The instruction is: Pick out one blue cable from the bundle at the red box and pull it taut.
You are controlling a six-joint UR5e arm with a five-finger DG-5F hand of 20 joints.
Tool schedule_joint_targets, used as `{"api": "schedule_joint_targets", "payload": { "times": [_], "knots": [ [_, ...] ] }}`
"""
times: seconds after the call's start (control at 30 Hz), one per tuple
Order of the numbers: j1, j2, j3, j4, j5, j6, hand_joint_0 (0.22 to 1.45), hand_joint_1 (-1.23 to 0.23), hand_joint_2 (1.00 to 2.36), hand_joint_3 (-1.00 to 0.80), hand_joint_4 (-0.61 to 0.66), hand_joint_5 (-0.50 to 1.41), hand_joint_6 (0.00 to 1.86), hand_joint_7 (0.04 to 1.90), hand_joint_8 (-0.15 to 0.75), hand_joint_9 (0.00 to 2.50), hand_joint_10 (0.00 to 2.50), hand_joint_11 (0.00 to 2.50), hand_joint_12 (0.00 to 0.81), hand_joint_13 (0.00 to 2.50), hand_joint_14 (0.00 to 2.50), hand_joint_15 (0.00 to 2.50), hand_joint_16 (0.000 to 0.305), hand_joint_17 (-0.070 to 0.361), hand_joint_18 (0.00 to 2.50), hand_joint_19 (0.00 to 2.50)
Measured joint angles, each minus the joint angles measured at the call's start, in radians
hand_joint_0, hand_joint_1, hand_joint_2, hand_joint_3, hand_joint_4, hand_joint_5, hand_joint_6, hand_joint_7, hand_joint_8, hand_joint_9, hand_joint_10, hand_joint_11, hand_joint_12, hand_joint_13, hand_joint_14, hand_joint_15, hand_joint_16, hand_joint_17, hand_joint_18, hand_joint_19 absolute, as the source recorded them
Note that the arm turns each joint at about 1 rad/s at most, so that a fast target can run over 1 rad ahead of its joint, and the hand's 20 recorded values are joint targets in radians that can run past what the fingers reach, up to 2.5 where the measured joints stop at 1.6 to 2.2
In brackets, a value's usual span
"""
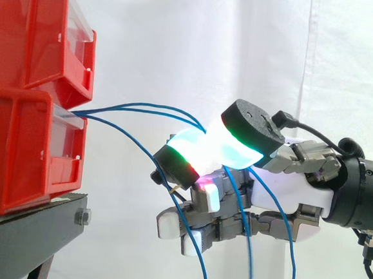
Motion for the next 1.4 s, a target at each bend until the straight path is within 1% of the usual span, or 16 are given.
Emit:
{"api": "schedule_joint_targets", "payload": {
  "times": [0.13,0.23,0.33,0.4,0.43,0.53,0.63,0.73,0.93,1.03,1.23,1.3,1.4],
  "knots": [
    [0.0,0.0,0.0,0.001,0.0,0.0,0.5,-0.71,1.0,-0.5,0.11,-0.15,0.88,1.03,0.262,1.18,0.02,0.65,0.331,0.91,0.01,0.35,0.047,0.107,0.81,0.58],
    [0.0,0.0,0.0,0.001,-0.001,0.0,0.5,-0.66,1.0,-0.5,0.11,-0.15,0.87,1.05,0.265,1.18,0.02,0.63,0.335,0.91,0.01,0.35,0.048,0.107,0.81,0.58],
    [0.0,0.0,0.0,0.002,-0.001,0.0,0.53,-0.58,1.0,-0.5,0.1,-0.15,0.86,1.06,0.253,1.18,0.02,0.65,0.325,0.91,0.01,0.35,0.046,0.103,0.79,0.6],
    [0.0,0.0,0.0,0.002,-0.001,0.0,0.58,-0.56,1.0,-0.5,0.08,-0.15,0.85,1.09,0.244,1.18,0.03,0.65,0.313,0.9,0.02,0.36,0.043,0.098,0.78,0.62],
    [0.0,0.0,0.0,0.003,-0.002,0.0,0.6,-0.58,1.0,-0.5,0.06,-0.15,0.85,1.11,0.245,1.18,0.03,0.66,0.313,0.9,0.02,0.37,0.043,0.097,0.77,0.62],
    [0.0,0.0,0.0,0.003,-0.002,0.0,0.62,-0.62,1.0,-0.5,0.04,-0.15,0.86,1.14,0.248,1.18,0.02,0.66,0.316,0.9,0.02,0.37,0.043,0.098,0.77,0.63],
    [0.0,0.0,0.0,0.003,-0.002,0.0,0.63,-0.72,1.01,-0.4,0.06,-0.15,0.86,1.17,0.248,1.17,0.02,0.65,0.319,0.9,0.02,0.37,0.044,0.099,0.77,0.64],
    [0.0,0.0,0.0,0.003,-0.002,0.0,0.64,-0.77,1.01,-0.36,0.05,-0.15,0.86,1.2,0.25,1.16,0.03,0.66,0.32,0.9,0.02,0.37,0.044,0.1,0.77,0.64],
    [-0.001,0.0,0.001,0.003,-0.003,0.0,0.66,-0.83,1.02,-0.3,0.02,-0.15,0.87,1.25,0.251,1.16,0.02,0.66,0.32,0.89,0.02,0.37,0.044,0.1,0.77,0.64],
    [-0.001,0.0,0.001,0.003,-0.005,0.001,0.68,-0.85,1.02,-0.27,-0.03,-0.16,0.88,1.3,0.252,1.15,0.02,0.66,0.319,0.9,0.02,0.37,0.044,0.1,0.77,0.63],
    [-0.001,0.0,0.0,0.0,-0.004,0.001,0.72,-0.9,1.01,-0.34,-0.07,-0.16,0.9,1.24,0.242,1.15,0.02,0.66,0.312,0.9,0.02,0.36,0.044,0.1,0.78,0.61],
    [-0.002,0.0,0.0,0.0,-0.004,0.001,0.74,-0.92,1.01,-0.4,-0.08,-0.16,0.9,1.2,0.244,1.14,0.03,0.66,0.31,0.9,0.02,0.36,0.044,0.1,0.78,0.6],
    [-0.002,0.0,0.0,0.001,-0.003,0.001,0.76,-0.95,1.0,-0.5,-0.05,-0.17,0.91,1.23,0.24,1.15,0.02,0.66,0.308,0.9,0.02,0.36,0.044,0.099,0.79,0.58]
  ]
}}
